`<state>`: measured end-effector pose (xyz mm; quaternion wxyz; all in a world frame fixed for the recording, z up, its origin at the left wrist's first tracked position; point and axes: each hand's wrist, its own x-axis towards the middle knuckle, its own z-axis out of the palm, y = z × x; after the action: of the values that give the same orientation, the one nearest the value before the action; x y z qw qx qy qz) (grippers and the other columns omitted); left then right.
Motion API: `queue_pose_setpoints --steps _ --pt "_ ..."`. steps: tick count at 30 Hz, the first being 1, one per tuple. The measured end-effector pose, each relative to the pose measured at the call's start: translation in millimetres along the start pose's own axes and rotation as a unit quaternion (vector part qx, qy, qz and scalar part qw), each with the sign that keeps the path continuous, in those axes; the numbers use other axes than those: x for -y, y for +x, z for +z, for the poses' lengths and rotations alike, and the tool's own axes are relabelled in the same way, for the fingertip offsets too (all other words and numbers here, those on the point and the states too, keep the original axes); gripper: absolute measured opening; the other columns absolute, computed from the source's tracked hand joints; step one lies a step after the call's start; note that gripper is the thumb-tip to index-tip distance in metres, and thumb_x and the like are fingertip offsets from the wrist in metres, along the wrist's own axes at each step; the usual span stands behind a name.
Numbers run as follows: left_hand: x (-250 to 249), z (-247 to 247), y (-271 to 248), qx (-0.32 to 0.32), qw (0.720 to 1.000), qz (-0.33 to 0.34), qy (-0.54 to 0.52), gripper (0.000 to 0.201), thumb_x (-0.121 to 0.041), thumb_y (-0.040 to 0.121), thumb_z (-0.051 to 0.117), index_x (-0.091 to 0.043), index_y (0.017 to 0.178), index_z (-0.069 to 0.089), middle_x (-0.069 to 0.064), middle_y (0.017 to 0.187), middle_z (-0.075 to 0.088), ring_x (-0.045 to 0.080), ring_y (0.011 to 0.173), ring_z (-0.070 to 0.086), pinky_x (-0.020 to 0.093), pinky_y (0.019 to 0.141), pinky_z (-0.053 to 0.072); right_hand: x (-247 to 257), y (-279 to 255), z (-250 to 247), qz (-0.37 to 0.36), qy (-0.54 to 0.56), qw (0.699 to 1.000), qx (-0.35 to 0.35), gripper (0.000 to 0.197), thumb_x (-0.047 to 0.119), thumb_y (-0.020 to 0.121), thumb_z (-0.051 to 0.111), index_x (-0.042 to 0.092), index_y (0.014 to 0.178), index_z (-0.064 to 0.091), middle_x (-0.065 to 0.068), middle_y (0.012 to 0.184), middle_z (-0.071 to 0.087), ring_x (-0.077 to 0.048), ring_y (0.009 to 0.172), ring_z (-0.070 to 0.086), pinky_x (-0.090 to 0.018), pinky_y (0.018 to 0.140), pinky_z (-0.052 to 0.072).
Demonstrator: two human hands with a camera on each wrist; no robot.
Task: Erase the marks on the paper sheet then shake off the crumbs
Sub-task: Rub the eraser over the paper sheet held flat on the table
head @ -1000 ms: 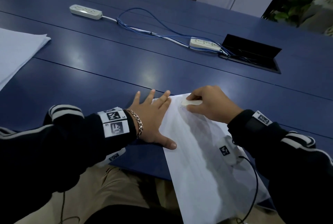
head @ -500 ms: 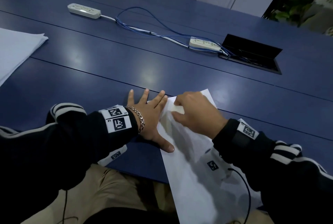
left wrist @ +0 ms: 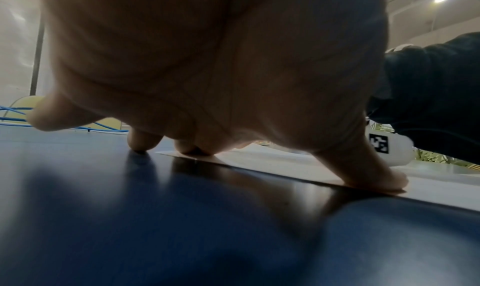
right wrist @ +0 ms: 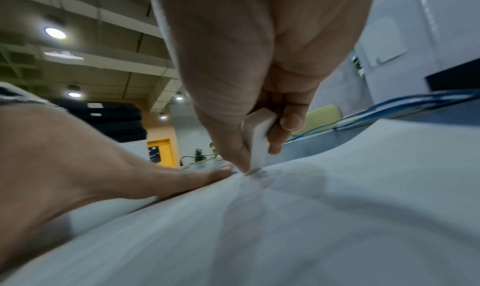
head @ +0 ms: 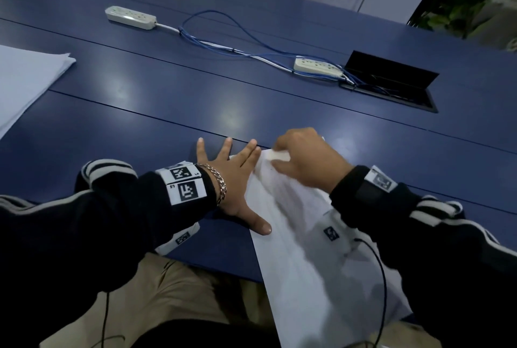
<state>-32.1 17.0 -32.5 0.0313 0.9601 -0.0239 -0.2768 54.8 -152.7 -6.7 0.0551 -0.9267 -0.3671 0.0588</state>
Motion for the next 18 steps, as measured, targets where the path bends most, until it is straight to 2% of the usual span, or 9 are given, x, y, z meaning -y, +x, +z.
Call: queue_pose_setpoints --steps 2,4,8,12,15,18 --pt "0.6 -0.1 0.0 -0.002 1.000 0.001 -0.007 0.172 -0.112 0.032 0.051 -0.030 0.159 -0.032 -0.017 0.165 -0.037 0.034 0.156 -0.029 0.085 0.107 -0.017 -16.2 4.3 -4.4 0.043 0.013 0.999 -0.020 0.031 0.040 0.086 0.066 0.017 0.106 0.071 -0.004 0.099 0.069 -0.031 0.100 0.062 -0.041 0.086 0.051" --pt "1.4 -0.3 -0.1 -0.003 1.000 0.000 -0.008 0.172 -0.112 0.031 0.051 -0.031 0.159 -0.031 -0.017 0.166 -0.036 0.034 0.156 -0.029 0.085 0.106 -0.018 -26.7 0.4 -5.6 0.061 0.024 0.997 -0.035 0.028 0.041 0.085 0.066 0.019 0.101 0.072 0.000 0.097 0.071 -0.028 0.098 0.062 -0.038 0.086 0.051" --pt "-1.3 -1.5 0.0 -0.016 1.000 0.016 -0.003 0.171 -0.111 0.033 0.054 -0.032 0.158 -0.032 -0.016 0.166 -0.037 0.036 0.155 -0.032 0.086 0.104 -0.018 -28.0 -19.3 -0.5 0.045 0.032 0.998 -0.015 0.031 0.041 0.084 0.070 0.019 0.105 0.073 0.003 0.099 0.070 -0.022 0.096 0.063 -0.030 0.083 0.046" --pt "-3.9 -5.3 3.3 -0.005 0.999 0.036 0.003 0.168 -0.107 0.035 0.060 -0.037 0.159 -0.029 -0.024 0.165 -0.035 0.034 0.154 -0.033 0.092 0.099 -0.015 -31.0 -18.7 3.3 0.038 0.053 0.997 -0.038 0.030 0.040 0.083 0.073 0.018 0.104 0.075 0.003 0.098 0.071 -0.018 0.093 0.064 -0.022 0.078 0.039" --pt "-4.8 -6.5 2.3 0.000 1.000 0.026 -0.002 0.166 -0.106 0.036 0.062 -0.039 0.159 -0.028 -0.027 0.165 -0.032 0.035 0.155 -0.032 0.093 0.096 -0.016 -23.6 -21.1 2.8 0.041 0.040 0.998 -0.039 0.030 0.041 0.084 0.070 0.019 0.105 0.073 0.003 0.099 0.069 -0.022 0.096 0.063 -0.031 0.085 0.047" --pt "-6.9 -7.4 0.7 0.002 1.000 0.019 0.005 0.167 -0.105 0.038 0.064 -0.037 0.159 -0.030 -0.029 0.164 -0.034 0.037 0.153 -0.034 0.093 0.096 -0.017 3.2 -36.1 9.9 -0.030 -0.002 1.000 -0.003 0.028 0.038 0.086 0.066 0.018 0.105 0.070 -0.001 0.099 0.063 -0.024 0.094 0.060 -0.038 0.083 0.048"
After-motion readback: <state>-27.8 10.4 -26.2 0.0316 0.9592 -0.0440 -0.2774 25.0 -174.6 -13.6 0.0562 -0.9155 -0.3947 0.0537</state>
